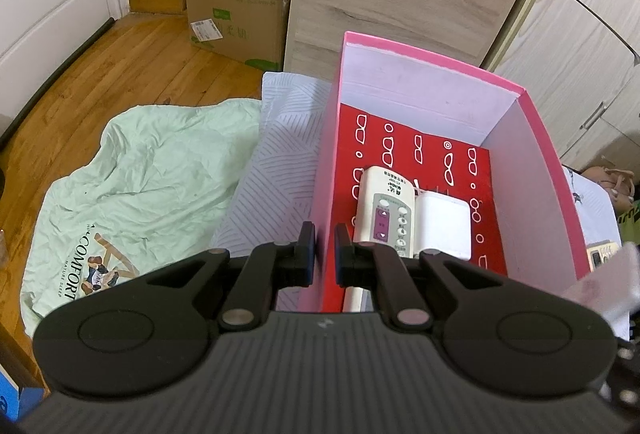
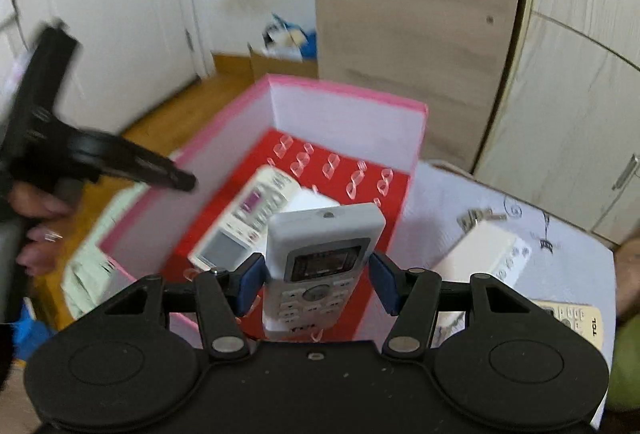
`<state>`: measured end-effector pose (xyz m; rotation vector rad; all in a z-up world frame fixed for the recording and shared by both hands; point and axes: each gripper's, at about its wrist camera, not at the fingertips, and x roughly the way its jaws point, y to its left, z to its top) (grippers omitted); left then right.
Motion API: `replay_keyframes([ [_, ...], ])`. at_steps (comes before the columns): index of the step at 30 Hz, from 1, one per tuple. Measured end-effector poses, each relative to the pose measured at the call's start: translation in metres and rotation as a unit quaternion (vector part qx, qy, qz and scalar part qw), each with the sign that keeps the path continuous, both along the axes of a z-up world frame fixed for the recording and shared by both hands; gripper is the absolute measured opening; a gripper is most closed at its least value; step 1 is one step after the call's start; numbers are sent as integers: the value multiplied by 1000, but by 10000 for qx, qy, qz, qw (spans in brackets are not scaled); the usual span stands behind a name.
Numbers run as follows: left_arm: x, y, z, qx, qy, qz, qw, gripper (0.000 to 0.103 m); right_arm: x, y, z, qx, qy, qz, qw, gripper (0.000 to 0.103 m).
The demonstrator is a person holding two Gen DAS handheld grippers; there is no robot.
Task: Organize rigid objects
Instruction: 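Carry the white remote into the pink box and open the right gripper, then return the right tool to the table and grasp the white square charger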
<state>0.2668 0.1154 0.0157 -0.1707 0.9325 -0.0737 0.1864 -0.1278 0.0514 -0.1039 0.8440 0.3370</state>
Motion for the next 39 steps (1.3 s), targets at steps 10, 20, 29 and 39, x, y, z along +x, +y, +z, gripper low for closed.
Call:
replay_keyframes([
  [10,-2,-4,-1,55,-78,-96,9999,7,39,7,-17,-642,-38,-637,9959,43],
  [20,-2,0,-1,-24,-75,-105,9999,7,51,-19,-16,-9,46,-881,9961,19],
  [29,-3,6,-1,-136,-44,-138,9998,7,-15,-103,24,590,-66,-1018,9930,37],
  [39,-4,-1,0,72,-51,-206,9997,7,-77,-189,-15,672,543,-1933,9773,55],
])
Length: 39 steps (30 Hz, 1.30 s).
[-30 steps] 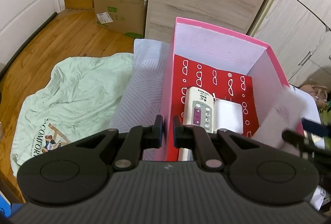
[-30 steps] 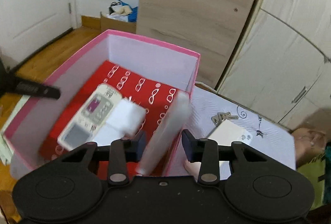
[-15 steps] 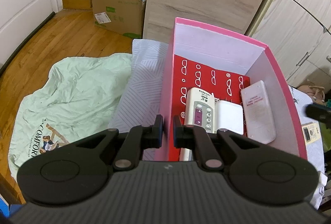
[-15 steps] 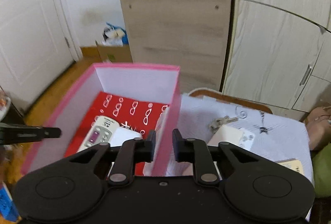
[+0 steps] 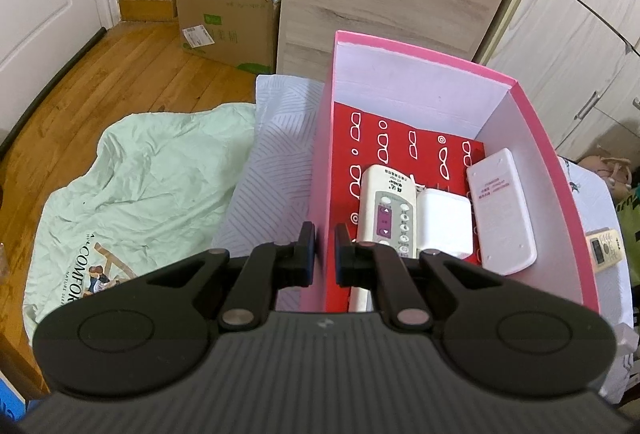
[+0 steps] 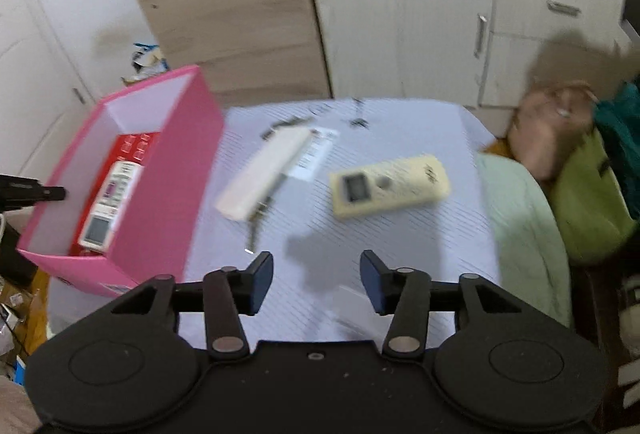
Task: Organize rigid objects
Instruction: 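Return the right tool to the table and grasp the white square charger, then carry the charger into the pink box and lower it beside the remotes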
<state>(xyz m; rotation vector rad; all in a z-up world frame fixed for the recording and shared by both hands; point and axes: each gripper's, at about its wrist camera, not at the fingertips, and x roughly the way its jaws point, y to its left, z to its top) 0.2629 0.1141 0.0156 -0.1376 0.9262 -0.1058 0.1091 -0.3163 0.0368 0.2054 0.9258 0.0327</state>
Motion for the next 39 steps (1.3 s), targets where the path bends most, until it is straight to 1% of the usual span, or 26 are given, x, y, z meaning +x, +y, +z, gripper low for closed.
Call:
replay_keyframes([
  [4,0,2,0,-61,21,7,10000,7,-5,-13,-14,-216,173,64,9996,56],
  [7,0,0,0,1,14,-15,10000,7,-14,-9,-18,-529,26,682,9963,58],
  [10,0,-2,0,50,31,-12,10000,7,-21,-1,-25,-889,-65,1086,9901,61],
  [12,1,-3,0,71,57,4,10000,7,-21,7,-32,-1206,-54,1332,9837,68],
  [13,2,-4,0,98,71,11,9999,7,-20,11,-35,-1409,-66,1394,9801,72],
  [14,2,-6,0,117,82,21,9999,7,-21,17,-40,-1762,-100,1467,9733,75],
  [16,3,-9,0,177,85,22,9998,7,-21,22,-49,-2274,-123,1637,9599,75],
  [17,2,-9,0,195,82,23,9998,7,-19,22,-54,-2392,-99,1699,9559,75],
  [19,2,-10,0,215,79,15,9997,7,-11,17,-60,-2240,3,1753,9587,75],
  [21,2,-10,0,204,80,17,9998,7,-4,11,-67,-1909,198,1722,9662,73],
  [22,2,-10,0,192,84,16,9998,7,-2,11,-69,-1805,271,1730,9679,57],
  [24,2,-9,0,176,89,12,9998,7,0,10,-68,-1621,243,1744,9709,51],
  [26,2,-9,0,170,92,9,9998,7,1,9,-64,-1317,235,1717,9760,43],
  [29,2,-8,0,163,91,11,9998,7,5,7,-57,-910,174,1533,9838,36],
  [31,3,-9,0,143,96,17,9999,7,5,6,-52,-678,129,1415,9875,32],
  [34,3,-8,0,114,102,16,9999,7,10,8,-49,-405,147,1294,9907,32],
  [39,2,-6,-1,39,120,3,9999,7,12,20,-45,-389,77,1290,9909,32],
])
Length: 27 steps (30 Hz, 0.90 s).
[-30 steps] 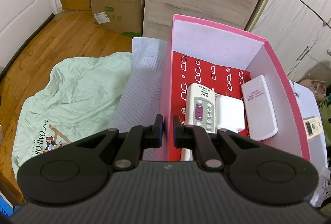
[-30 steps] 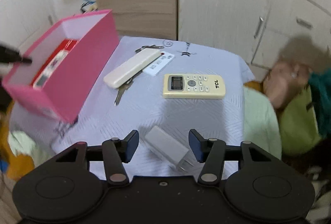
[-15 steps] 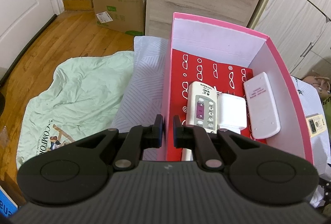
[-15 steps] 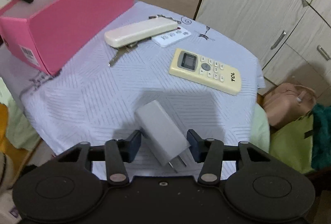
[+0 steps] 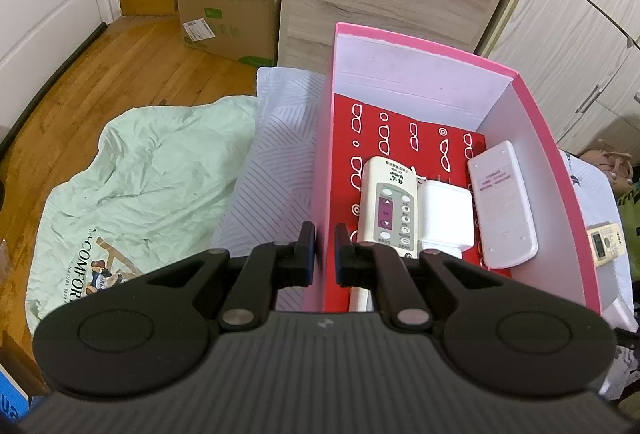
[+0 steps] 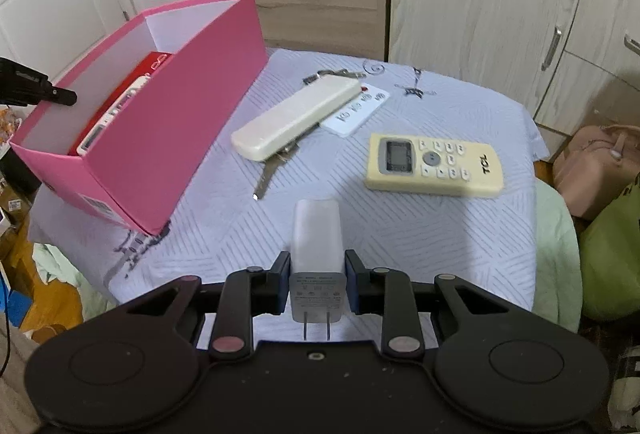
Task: Organize rigid objects
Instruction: 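Carry the charger into the pink box and lower it beside the remotes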
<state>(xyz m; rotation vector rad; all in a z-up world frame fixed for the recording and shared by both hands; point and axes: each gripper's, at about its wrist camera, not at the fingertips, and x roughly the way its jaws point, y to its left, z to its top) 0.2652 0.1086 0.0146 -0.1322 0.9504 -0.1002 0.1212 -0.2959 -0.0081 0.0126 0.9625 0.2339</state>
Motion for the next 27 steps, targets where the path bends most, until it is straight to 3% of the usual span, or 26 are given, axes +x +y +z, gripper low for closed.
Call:
replay_keyframes([
  [4,-1,4,0,-89,17,13,10000,7,-1,5,17,243,-258,-132,9993,32],
  [8,-1,6,-2,-102,-1,-18,9999,7,-8,18,51,475,-867,-189,9949,32],
  [13,-1,9,-2,-145,31,-36,9999,7,-1,55,90,906,-1114,274,9893,32],
  [19,-1,12,-3,-243,79,-30,9997,7,47,121,93,1276,-349,1135,9847,32],
  [23,-1,11,-1,-239,100,-45,9997,7,88,157,67,1398,399,1404,9794,32],
  [27,-2,12,-1,-234,92,-100,9996,7,114,165,36,1591,918,1357,9736,32],
])
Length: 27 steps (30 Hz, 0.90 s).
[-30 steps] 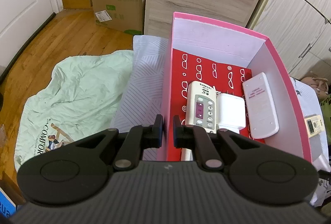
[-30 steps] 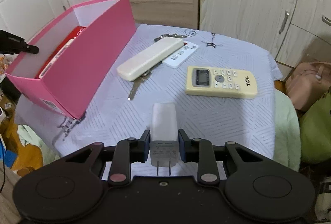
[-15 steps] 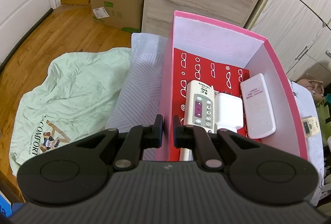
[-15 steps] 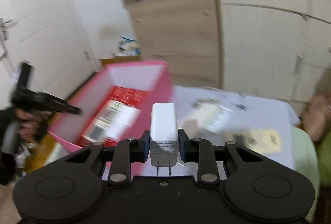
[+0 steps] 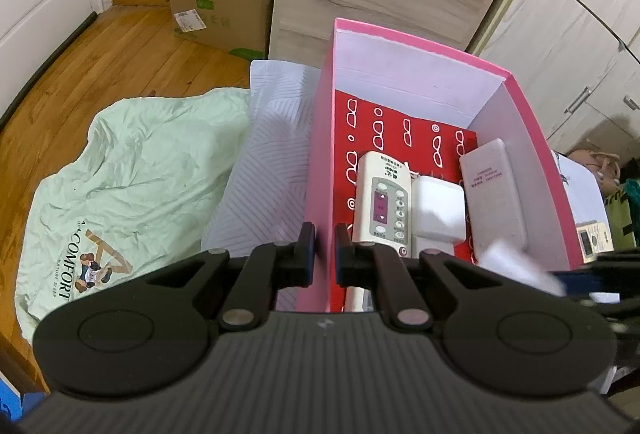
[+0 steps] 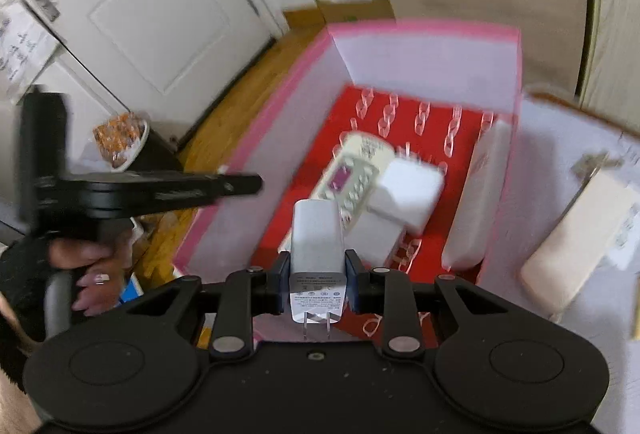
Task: Organize rigid objects
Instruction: 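Carry the charger into the pink box and lower it beside the remotes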
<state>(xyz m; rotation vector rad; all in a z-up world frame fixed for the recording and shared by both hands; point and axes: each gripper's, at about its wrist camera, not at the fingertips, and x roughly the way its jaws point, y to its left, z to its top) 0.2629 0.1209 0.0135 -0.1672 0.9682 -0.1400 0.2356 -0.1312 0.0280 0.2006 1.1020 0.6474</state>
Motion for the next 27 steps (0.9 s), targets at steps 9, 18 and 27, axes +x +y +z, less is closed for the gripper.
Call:
replay_keyframes([
  [9,-4,-1,0,72,-66,-110,9999,7,25,30,-40,228,692,826,9939,32],
  [18,-4,0,0,83,-97,-186,9997,7,30,33,-45,350,819,1022,9908,32],
  [27,-3,-1,0,72,-82,-166,9998,7,28,36,-37,62,534,783,9955,32],
])
